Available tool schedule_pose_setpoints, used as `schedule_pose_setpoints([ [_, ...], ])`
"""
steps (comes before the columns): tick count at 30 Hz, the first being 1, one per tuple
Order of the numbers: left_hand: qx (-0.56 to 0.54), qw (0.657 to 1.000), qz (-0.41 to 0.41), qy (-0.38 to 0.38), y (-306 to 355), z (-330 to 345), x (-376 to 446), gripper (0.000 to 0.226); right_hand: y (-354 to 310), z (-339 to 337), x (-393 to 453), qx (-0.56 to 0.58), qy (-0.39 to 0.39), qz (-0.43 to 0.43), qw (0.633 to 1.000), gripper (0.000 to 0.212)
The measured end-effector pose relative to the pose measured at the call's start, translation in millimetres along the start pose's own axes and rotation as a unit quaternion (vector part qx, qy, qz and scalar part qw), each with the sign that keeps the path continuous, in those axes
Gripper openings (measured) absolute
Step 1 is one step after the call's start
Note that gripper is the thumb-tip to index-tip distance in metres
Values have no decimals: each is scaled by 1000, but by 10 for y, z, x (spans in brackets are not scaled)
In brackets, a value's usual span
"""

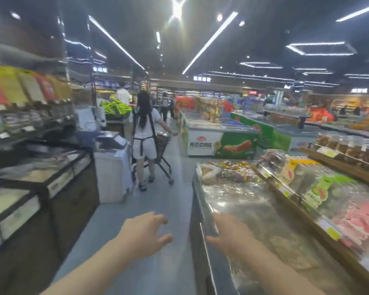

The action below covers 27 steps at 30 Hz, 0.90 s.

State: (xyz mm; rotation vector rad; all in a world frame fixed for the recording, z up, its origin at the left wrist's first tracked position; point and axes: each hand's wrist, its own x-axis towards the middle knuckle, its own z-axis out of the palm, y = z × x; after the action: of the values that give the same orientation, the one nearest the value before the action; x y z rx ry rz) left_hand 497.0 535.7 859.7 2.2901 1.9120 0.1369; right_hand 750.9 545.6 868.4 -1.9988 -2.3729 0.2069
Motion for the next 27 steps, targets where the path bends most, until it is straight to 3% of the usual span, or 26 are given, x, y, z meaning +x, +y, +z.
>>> schedule_pose_setpoints([
  [4,15,996,-83,10,-990,-176,-683,64,-965,143,69,-11,-12,-70,997,73],
  [16,-34,963,-265,27,-3292,-243,-3318,60,-4176,921,-375,-18,-66,-257,964,69],
  [23,-92,910,-405,-5,-4302,407,-4753,60,-5695,1937,-730,-59,-155,-368,915,69],
  [27,-140,858,-492,-46,-4699,917,-5462,62,-6458,2552,-936,-86,-206,-432,874,68],
])
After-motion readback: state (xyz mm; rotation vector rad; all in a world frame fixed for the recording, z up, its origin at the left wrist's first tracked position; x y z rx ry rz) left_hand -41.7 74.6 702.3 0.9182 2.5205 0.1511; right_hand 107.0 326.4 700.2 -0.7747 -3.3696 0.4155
